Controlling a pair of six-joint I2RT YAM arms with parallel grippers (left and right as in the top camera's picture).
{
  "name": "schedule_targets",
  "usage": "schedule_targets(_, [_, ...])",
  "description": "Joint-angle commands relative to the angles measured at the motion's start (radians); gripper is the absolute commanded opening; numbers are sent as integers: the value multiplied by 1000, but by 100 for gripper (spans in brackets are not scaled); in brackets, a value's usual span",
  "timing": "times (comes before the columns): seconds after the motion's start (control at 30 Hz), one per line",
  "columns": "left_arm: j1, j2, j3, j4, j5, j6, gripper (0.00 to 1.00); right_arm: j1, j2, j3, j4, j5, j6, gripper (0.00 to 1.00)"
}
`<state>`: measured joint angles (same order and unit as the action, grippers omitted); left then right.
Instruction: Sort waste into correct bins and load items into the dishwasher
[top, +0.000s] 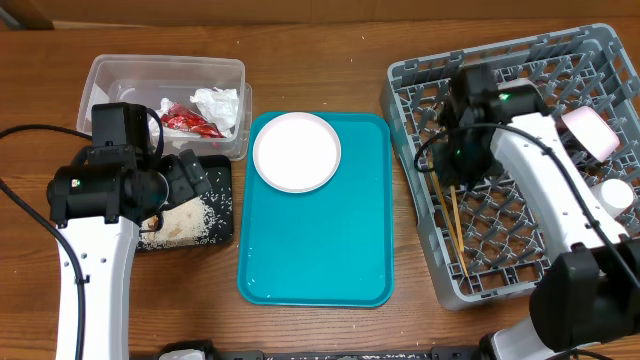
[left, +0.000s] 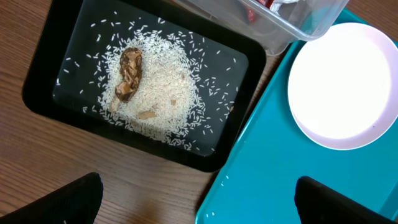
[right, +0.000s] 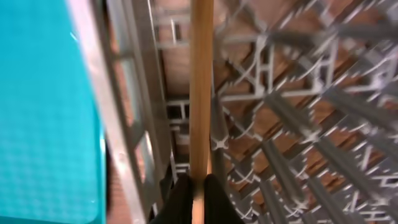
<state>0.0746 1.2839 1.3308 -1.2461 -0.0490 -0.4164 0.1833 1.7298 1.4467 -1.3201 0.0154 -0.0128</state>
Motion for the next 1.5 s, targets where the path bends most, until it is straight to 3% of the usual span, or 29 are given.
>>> schedule_targets(0.0, [4,4,4,-2,2,-11,100,2,3,-61,30,5,-11,4])
schedule_targets(0.2, [4,4,4,-2,17,-11,100,2,3,-99,63,6,-11,6])
schedule_targets(0.33, [4,4,4,-2,17,-10,100,2,2,-95,55,6,-10,25])
schedule_targets(0.43, [4,4,4,-2,17,-11,100,2,2,-68,33,6,2,33])
schedule_targets(0.77, [0,4,4,50,58,47,98,-55,-120,105,1,13,133,38])
schedule_targets(0.87, [-49,8,4,115,89,121,97,-168,-212,122,36,-23,221,48])
schedule_targets(1.0, [-150,41,4,176,91,160,96,-299,-269,122,24,-123,222,70])
schedule_targets(1.07, [-212,77,4,210,91,171,96,-353,-279,122,-5,-138,222,75])
schedule_targets(1.27, [-378,227,4,273,69,174,96,-404,-277,122,-46,-201,201,75])
schedule_targets(1.47, [-399,261,5,236,53,145,97,-360,-277,122,-29,-204,195,75])
